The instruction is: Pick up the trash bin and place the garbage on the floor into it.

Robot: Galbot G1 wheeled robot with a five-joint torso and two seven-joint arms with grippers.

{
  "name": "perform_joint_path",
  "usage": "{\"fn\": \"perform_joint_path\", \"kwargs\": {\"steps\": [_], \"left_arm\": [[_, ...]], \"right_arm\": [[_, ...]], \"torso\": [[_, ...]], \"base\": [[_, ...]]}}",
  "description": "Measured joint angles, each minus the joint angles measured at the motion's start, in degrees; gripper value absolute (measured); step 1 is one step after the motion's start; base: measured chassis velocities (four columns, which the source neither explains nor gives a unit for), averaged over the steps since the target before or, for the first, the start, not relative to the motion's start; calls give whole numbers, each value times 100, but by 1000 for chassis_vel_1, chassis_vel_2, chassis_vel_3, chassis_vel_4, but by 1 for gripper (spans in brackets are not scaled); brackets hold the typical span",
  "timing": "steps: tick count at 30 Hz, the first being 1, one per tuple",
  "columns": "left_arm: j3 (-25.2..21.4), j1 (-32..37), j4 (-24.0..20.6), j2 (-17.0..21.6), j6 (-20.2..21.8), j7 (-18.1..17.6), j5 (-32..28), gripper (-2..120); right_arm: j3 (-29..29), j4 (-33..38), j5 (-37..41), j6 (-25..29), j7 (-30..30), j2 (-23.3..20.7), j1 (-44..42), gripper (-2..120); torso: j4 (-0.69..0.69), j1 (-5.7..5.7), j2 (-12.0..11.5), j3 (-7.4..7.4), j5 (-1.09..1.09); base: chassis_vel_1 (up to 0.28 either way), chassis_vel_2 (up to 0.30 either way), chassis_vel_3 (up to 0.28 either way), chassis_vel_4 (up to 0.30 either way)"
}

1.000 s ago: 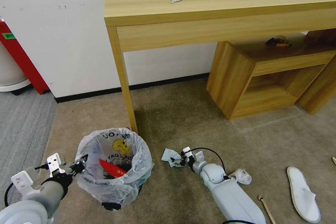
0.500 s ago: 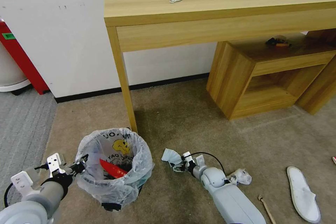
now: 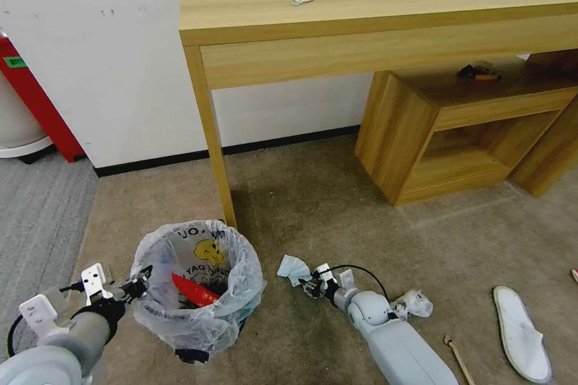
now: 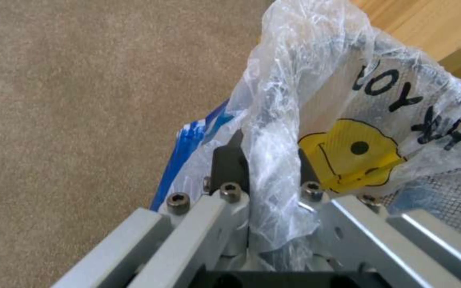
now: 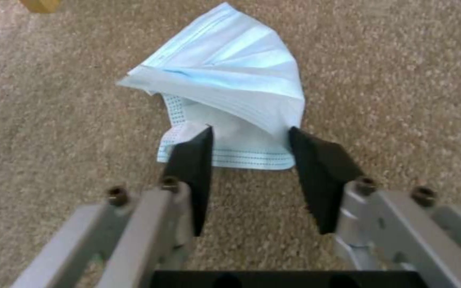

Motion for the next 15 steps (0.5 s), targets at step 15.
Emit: {"fn": "perform_joint_path", "kwargs": {"steps": [15], "left_arm": [[8,-1,7,-18,-4,12,5,3]], "right_arm": [[139,-276,-147,174,12,-54,126,25]], "torso": [[0,0,0,0,0]], "base": [[0,0,0,0]]}}
